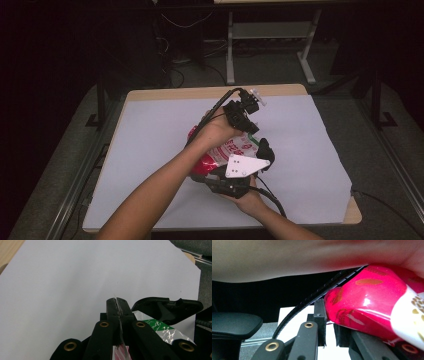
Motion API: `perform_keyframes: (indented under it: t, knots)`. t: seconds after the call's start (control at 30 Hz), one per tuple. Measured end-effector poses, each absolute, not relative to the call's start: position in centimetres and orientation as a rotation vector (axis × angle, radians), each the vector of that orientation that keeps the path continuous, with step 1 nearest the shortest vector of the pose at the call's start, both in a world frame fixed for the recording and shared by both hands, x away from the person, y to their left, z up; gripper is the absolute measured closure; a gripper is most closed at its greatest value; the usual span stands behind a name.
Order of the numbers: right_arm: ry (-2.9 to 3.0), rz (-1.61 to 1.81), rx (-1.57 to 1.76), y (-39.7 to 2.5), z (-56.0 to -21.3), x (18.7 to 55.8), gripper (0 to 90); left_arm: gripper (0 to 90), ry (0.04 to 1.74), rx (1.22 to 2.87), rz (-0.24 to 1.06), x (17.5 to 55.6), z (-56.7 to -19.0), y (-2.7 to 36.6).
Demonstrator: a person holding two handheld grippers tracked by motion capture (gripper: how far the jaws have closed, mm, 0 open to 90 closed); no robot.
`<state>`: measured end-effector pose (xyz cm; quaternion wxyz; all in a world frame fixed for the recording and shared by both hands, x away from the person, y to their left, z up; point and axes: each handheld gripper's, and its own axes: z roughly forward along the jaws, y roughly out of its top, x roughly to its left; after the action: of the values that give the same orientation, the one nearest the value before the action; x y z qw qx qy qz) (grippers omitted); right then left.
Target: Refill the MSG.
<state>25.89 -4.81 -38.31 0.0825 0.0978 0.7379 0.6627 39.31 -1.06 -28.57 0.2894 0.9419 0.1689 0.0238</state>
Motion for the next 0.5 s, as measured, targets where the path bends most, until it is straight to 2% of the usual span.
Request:
perform_keyframes:
  t: [0.5]
  knots:
    - [2.190, 1.996, 0.291, -5.02, -37.98, 25.88, 81.3, 90.0, 0.427, 2.548, 0.085, 39.16, -28.29, -1.57]
